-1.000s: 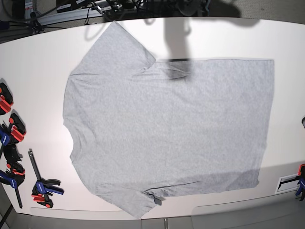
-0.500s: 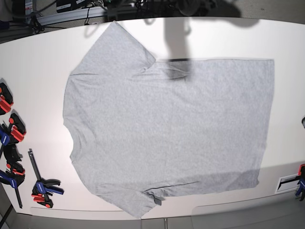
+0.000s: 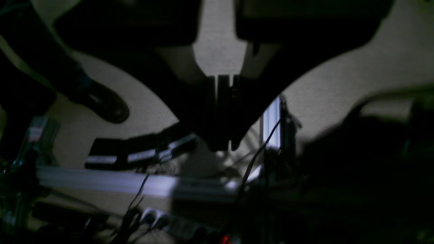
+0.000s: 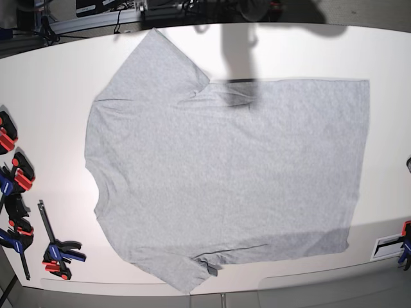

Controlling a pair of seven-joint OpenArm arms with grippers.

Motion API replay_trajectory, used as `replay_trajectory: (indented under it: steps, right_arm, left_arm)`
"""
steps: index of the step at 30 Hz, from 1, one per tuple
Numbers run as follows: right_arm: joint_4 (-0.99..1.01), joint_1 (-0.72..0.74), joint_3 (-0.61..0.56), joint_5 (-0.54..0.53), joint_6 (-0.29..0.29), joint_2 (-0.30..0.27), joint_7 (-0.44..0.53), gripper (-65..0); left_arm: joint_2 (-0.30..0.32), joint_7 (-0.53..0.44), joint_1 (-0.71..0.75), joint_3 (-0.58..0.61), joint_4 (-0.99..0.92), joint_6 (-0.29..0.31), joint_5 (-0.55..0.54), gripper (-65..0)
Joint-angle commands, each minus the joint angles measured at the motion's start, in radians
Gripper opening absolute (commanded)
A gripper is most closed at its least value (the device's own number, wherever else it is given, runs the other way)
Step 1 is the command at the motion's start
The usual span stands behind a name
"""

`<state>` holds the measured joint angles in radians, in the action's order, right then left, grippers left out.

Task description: Fold the T-shirt properly

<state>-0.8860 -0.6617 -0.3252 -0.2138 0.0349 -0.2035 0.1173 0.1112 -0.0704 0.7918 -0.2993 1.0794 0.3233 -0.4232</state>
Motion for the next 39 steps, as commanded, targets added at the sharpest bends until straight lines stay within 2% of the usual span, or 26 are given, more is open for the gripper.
replay_trajectory:
  steps: [1,7,12,18,21,29,31,34,39]
  right_arm:
    - [-0.035,-0.040,-0.002,-0.006,0.001,-0.009,0.027,-65.0]
    - [-0.232,-0.203,-0.002,-0.026,0.034,-0.031,0.064,-65.0]
    - [-0.431,-0.330,-0.002,-0.058,0.088,-0.063,0.112,-65.0]
    - [-0.688,-0.426,0.016,-0.056,0.232,-0.107,0.130,-65.0]
    - [-0.834,-0.448,0.083,-0.092,0.277,-0.106,0.145,-65.0]
    - [-1.129,-0.449,0.314,-0.269,0.273,-0.103,0.091,-65.0]
    - [-1.174,-0.444,0.358,-0.329,0.237,-0.094,0.071,-65.0]
    - [-1.227,-0.413,0.429,-0.517,0.129,-0.050,-0.064,-65.0]
    - [-1.231,-0.326,0.528,-0.786,-0.212,0.074,-0.272,-65.0]
  left_arm:
    - [0.008,-0.012,0.046,-0.001,0.047,0.015,-0.021,-65.0]
    - [0.026,-0.008,0.214,-0.001,0.306,0.035,-0.060,-65.0]
    - [0.043,-0.004,0.306,-0.001,0.508,0.109,-0.060,-65.0]
    - [0.082,0.026,0.345,-0.002,0.671,0.120,-0.057,-65.0]
    - [0.089,0.040,0.343,-0.003,0.701,0.119,-0.057,-65.0]
    - [0.089,0.040,0.322,-0.003,0.707,0.120,-0.057,-65.0]
    - [0.089,0.040,0.313,-0.003,0.707,0.119,-0.057,-65.0]
    - [0.089,0.040,0.298,-0.003,0.707,0.120,-0.057,-65.0]
    - [0.089,0.040,0.283,-0.003,0.707,0.120,-0.057,-65.0]
